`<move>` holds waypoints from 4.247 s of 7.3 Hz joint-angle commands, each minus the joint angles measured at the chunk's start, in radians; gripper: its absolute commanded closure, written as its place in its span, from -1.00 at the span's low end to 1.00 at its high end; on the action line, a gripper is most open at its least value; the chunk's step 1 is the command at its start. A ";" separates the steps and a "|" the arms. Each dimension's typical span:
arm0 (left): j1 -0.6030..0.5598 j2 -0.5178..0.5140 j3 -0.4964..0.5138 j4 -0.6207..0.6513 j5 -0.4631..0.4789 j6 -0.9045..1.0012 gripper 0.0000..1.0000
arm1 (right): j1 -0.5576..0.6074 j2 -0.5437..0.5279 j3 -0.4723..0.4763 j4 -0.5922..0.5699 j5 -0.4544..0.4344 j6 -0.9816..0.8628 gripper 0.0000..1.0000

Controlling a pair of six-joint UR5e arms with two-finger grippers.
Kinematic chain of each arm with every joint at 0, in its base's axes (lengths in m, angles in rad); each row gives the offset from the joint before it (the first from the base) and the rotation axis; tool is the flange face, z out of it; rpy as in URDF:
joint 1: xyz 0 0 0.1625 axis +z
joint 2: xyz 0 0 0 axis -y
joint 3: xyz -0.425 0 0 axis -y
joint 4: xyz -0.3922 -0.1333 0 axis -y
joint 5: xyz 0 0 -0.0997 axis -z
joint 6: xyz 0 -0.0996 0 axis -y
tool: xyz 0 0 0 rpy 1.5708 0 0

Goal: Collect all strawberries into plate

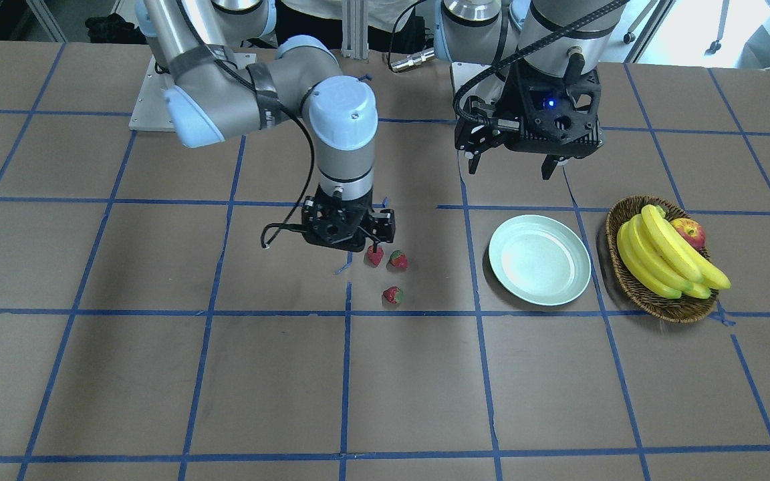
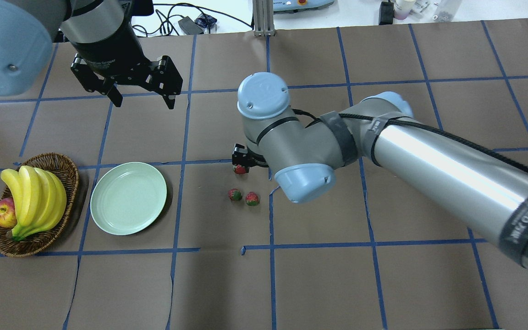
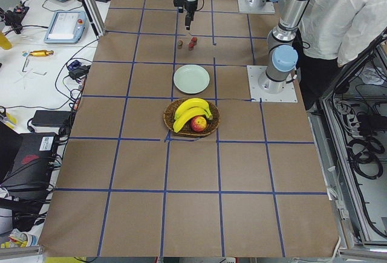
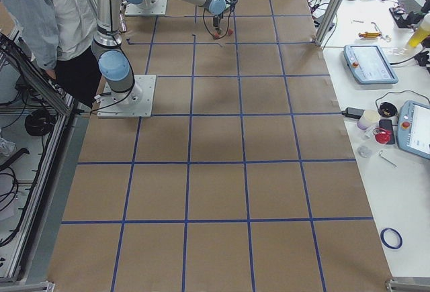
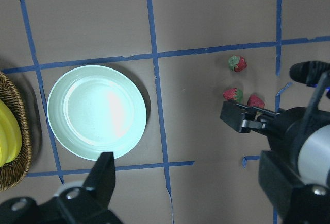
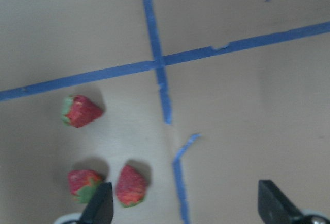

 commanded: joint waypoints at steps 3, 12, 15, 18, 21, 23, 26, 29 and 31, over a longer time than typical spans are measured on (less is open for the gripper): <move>0.000 0.000 -0.002 0.001 0.000 0.000 -1.00 | -0.219 -0.220 -0.122 0.316 -0.074 -0.288 -1.00; 0.000 -0.011 -0.025 0.007 -0.009 -0.018 -1.00 | -0.311 -0.255 -0.334 0.590 0.023 -0.573 -1.00; -0.002 -0.012 -0.025 0.007 -0.009 -0.020 -1.00 | -0.313 -0.251 -0.323 0.493 0.021 -0.560 -1.00; -0.003 -0.014 -0.026 0.007 -0.008 -0.023 -1.00 | -0.314 -0.248 -0.322 0.480 0.017 -0.560 -1.00; -0.104 -0.067 -0.207 0.170 -0.058 -0.066 -1.00 | -0.314 -0.246 -0.322 0.487 0.021 -0.563 -1.00; -0.147 -0.113 -0.427 0.505 -0.068 -0.178 -1.00 | -0.314 -0.246 -0.322 0.489 0.022 -0.563 -1.00; -0.161 -0.221 -0.466 0.610 -0.142 -0.356 -0.90 | -0.314 -0.246 -0.320 0.492 0.022 -0.563 -1.00; -0.225 -0.297 -0.469 0.720 -0.132 -0.675 -0.80 | -0.314 -0.246 -0.320 0.494 0.021 -0.563 -1.00; -0.256 -0.325 -0.511 0.766 -0.089 -0.725 -0.58 | -0.314 -0.246 -0.320 0.494 0.021 -0.563 -1.00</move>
